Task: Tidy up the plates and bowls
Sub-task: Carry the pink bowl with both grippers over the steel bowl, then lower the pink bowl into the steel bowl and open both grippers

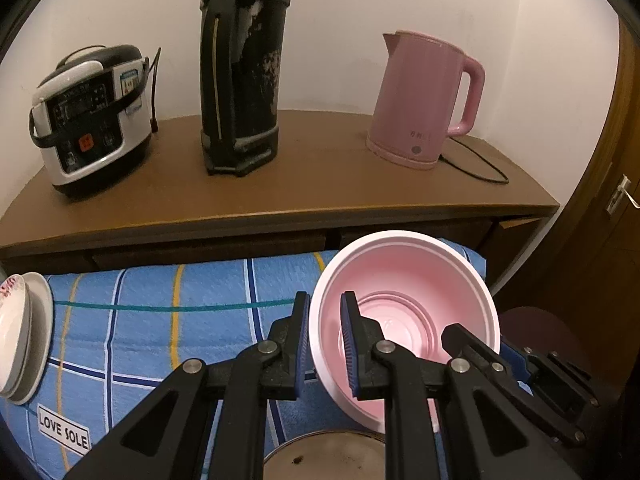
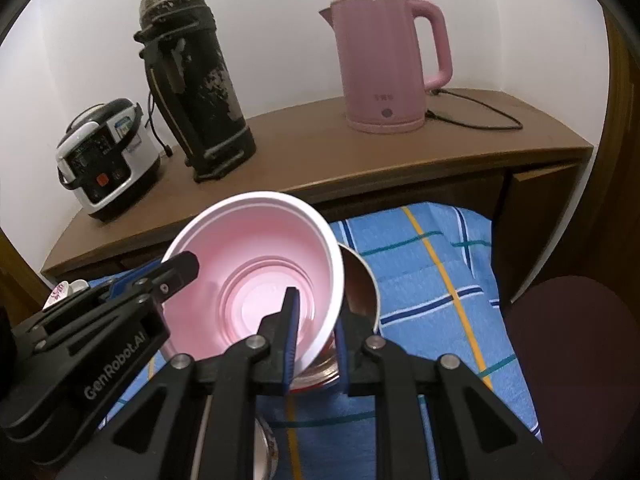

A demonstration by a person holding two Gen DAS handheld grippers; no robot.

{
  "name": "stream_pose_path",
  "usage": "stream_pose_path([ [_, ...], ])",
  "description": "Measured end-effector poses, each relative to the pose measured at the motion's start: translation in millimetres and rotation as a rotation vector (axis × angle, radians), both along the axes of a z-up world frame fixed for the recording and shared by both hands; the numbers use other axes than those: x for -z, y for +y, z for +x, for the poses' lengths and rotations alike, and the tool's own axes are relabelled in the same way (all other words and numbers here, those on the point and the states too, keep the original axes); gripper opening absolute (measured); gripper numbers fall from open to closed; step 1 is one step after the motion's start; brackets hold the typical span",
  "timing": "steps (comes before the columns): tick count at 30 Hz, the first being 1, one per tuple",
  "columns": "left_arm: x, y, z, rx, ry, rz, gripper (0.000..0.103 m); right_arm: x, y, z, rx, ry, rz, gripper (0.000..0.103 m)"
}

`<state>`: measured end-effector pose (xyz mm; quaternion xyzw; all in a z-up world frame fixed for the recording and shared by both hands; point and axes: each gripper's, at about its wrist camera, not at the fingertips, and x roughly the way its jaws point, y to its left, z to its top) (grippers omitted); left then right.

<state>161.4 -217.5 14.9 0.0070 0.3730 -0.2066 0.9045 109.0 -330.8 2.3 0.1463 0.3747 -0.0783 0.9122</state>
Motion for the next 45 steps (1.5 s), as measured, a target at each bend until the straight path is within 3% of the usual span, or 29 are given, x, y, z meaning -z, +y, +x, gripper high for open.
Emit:
stream_pose_path([
  [18, 24.0, -10.1, 11.6, 0.007, 0.069, 0.039, 0.018, 27.9, -8.9, 10.2, 0.001, 0.085, 0.042, 0.016],
  [24, 28.9, -11.6, 14.5, 0.001, 0.086, 0.062, 0.018, 30.7, -9.2, 10.4, 0.003, 0.075, 0.052, 0.022],
  [26, 29.4, -9.5, 15.9, -0.011, 0.094, 0.067, 0.022, 31.2, -9.4, 10.1, -0.002, 0.068, 0.067, 0.031],
  [31, 19.9, -1.1, 13.6, -0.045, 0.056, 0.075, 0.059, 28.0, -11.6, 4.4, 0.012, 0.037, 0.084, 0.034],
  [38, -1.2, 12.4, 3.4, -0.052, -0.011, 0.058, 0.064, 18.3, -10.8, -9.4, 0.024, -0.018, 0.120, 0.051],
  [45, -6.7, 16.9, -5.0, -0.059, -0.034, 0.080, 0.064, 8.4, -4.2, -19.3, 0.041, -0.054, 0.064, 0.054],
])
